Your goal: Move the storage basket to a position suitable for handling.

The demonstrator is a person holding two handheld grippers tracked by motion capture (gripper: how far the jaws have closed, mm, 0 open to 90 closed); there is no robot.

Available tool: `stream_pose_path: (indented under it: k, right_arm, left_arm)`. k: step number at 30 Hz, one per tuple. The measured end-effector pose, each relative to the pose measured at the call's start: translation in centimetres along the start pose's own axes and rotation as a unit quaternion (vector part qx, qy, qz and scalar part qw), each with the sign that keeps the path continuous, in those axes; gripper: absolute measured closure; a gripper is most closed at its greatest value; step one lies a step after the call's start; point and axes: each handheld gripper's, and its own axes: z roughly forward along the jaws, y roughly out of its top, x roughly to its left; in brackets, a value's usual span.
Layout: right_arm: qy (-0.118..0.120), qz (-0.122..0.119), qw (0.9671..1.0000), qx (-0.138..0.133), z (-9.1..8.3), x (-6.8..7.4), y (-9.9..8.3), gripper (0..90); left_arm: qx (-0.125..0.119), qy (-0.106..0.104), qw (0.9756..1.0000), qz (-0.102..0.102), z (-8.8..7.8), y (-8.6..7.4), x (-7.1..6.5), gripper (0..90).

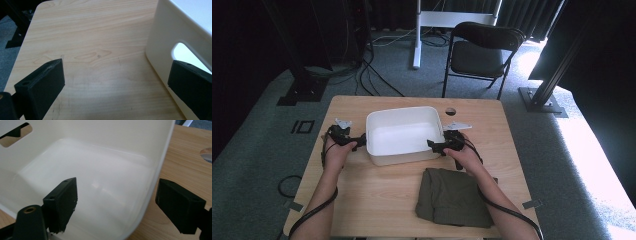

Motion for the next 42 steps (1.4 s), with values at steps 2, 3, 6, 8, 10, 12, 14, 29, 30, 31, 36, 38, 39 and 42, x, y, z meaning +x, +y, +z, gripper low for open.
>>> stream_pose_path:
  k: [2, 3, 6, 8, 10, 12, 14, 29, 30, 31, 36, 38, 39, 42]
  right_arm:
    - [-0.001, 0.003, 1.0000, -0.001, -0.2, 0.0, -0.2, 17.7]
    - [-0.001, 0.004, 1.0000, -0.002, -0.4, 0.0, -0.4, 17.6]
    - [-0.004, 0.005, 1.0000, 0.000, -0.7, -0.1, -0.5, 17.6]
    - [-0.006, 0.004, 1.0000, 0.000, -0.9, -0.3, -0.5, 17.6]
    - [-0.009, 0.004, 1.0000, 0.001, -1.1, -0.4, -0.6, 17.7]
    - [-0.011, 0.004, 0.9999, 0.000, -1.2, -0.5, -0.7, 17.6]
    - [-0.011, 0.006, 0.9999, 0.000, -1.5, -0.7, -0.7, 17.5]
    - [-0.084, 0.010, 0.9958, -0.037, -2.2, -1.3, 1.9, 30.3]
    - [-0.086, 0.016, 0.9958, -0.027, -2.0, -1.4, 1.8, 37.4]
    - [-0.089, 0.020, 0.9957, -0.016, -1.8, -1.5, 1.7, 40.2]
    - [-0.095, 0.038, 0.9948, -0.002, -1.1, -1.5, 1.0, 45.6]
    - [-0.099, 0.040, 0.9942, 0.000, -1.0, -1.3, 1.0, 50.3]
    - [-0.106, 0.041, 0.9935, -0.001, -1.0, -1.3, 1.0, 52.0]
    - [-0.115, 0.061, 0.9914, -0.004, -1.0, -1.2, 1.0, 59.2]
  left_arm:
    - [-0.001, 0.000, 1.0000, 0.001, 0.2, 0.4, -0.1, 2.0]
    - [-0.002, -0.001, 1.0000, 0.006, 0.5, 1.0, -0.3, 2.0]
    - [-0.003, 0.000, 1.0000, 0.006, 0.8, 1.6, -0.5, 2.0]
    - [-0.005, -0.004, 1.0000, 0.003, 1.1, 1.9, -0.8, 2.0]
    - [-0.005, -0.014, 0.9999, -0.005, 1.5, 2.2, -1.3, 2.1]
    - [-0.011, -0.010, 0.9999, -0.002, 1.7, 2.5, -1.6, 3.6]
    - [-0.014, -0.007, 0.9999, 0.001, 1.5, 2.7, -1.7, 5.3]
    - [-0.061, -0.089, 0.9941, -0.010, -3.6, 3.0, -3.0, 25.5]
    - [-0.065, -0.097, 0.9930, -0.013, -3.6, 2.9, -3.2, 31.9]
    - [-0.063, -0.104, 0.9922, -0.026, -3.6, 2.8, -3.5, 41.8]
    - [-0.052, -0.092, 0.9944, -0.001, -2.8, 2.0, -4.2, 45.7]
    - [-0.036, -0.096, 0.9947, -0.007, -2.7, 1.8, -4.3, 52.5]
    - [-0.033, -0.100, 0.9944, -0.009, -2.6, 1.7, -4.3, 56.7]
    - [-0.028, -0.103, 0.9941, -0.019, -2.5, 1.7, -4.6, 60.0]
